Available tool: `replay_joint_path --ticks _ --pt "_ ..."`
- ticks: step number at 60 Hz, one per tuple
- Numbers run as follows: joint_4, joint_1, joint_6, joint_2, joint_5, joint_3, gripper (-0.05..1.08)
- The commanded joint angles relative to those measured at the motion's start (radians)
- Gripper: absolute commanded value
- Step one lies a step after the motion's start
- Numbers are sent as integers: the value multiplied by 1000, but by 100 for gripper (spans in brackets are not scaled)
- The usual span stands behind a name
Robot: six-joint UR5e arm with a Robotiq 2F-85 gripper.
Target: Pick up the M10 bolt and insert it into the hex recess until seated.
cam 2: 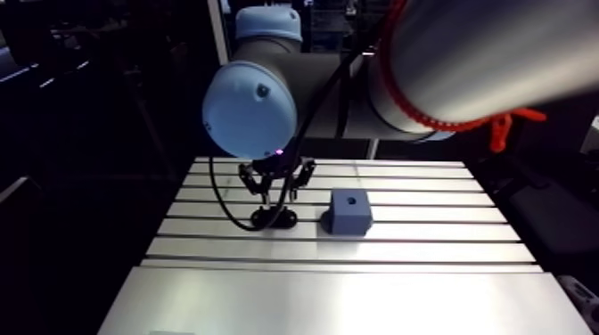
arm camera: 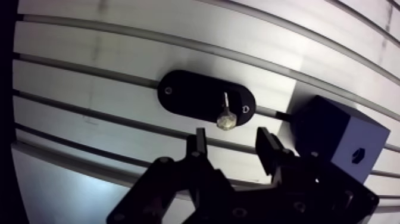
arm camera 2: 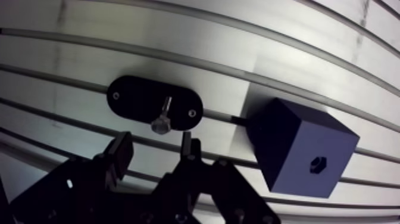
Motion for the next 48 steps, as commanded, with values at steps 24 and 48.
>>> replay_joint_path --ticks 24,48 --pt "-38 0 15 17 -2 17 46" --pt "-57 3 22 16 -2 33 46"
